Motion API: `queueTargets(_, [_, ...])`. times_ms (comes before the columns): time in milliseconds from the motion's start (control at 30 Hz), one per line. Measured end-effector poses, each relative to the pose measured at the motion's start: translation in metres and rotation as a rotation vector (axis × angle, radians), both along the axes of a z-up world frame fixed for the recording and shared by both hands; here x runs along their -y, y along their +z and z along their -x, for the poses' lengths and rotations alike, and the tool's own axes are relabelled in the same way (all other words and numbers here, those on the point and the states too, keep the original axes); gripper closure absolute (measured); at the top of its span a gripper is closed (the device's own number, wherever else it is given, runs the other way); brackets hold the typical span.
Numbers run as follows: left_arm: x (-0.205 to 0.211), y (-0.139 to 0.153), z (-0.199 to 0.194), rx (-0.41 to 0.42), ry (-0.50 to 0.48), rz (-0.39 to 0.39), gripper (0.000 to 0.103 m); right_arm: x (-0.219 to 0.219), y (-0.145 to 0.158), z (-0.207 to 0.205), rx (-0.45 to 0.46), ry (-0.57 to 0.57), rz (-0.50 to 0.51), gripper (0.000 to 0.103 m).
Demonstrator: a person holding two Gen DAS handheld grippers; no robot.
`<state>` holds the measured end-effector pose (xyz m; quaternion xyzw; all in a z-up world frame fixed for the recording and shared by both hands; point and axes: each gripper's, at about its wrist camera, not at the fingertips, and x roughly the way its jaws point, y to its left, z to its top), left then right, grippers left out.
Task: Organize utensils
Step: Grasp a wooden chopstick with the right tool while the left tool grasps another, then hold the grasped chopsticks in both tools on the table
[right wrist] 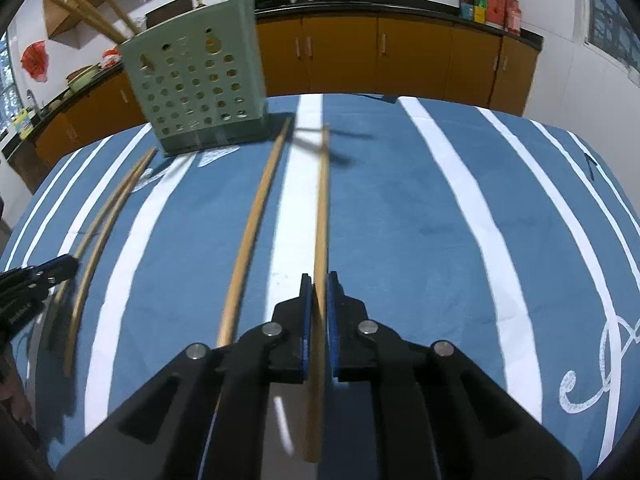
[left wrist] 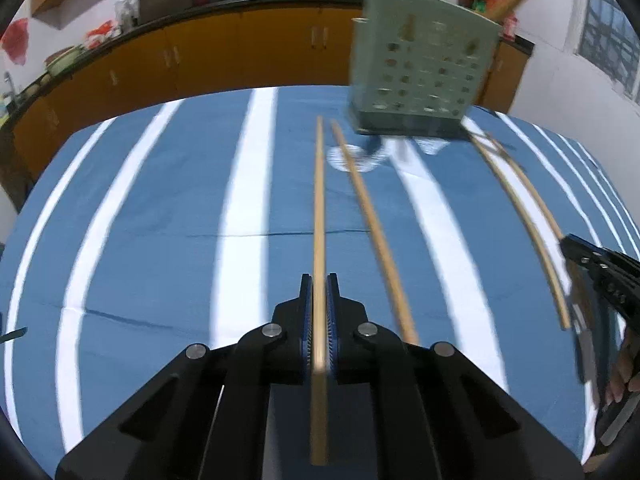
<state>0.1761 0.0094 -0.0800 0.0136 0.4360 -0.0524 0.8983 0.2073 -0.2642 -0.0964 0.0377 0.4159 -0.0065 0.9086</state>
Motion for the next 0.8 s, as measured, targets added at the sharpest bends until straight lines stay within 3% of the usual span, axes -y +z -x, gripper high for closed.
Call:
queueTargets(233, [-0.033,-0.001,-0.005,0.007,0.067,0.025,0.095,0.006,-0.001,-0.001,-0.001,-0.020,0.000,0.094])
queueTargets(367, [-0.028,-0.002,-0.002,0.025,0.064,0.001,0.094,0.007,-0.001,-0.001,-0.002,-0.020,-0.003,0.094])
queueTargets(800, [-0.035,-0.001,-0.002,0.021,0.066,0.061,0.094,0.008,-0.001,-0.001,-0.003,-0.020,-0.001,0.094])
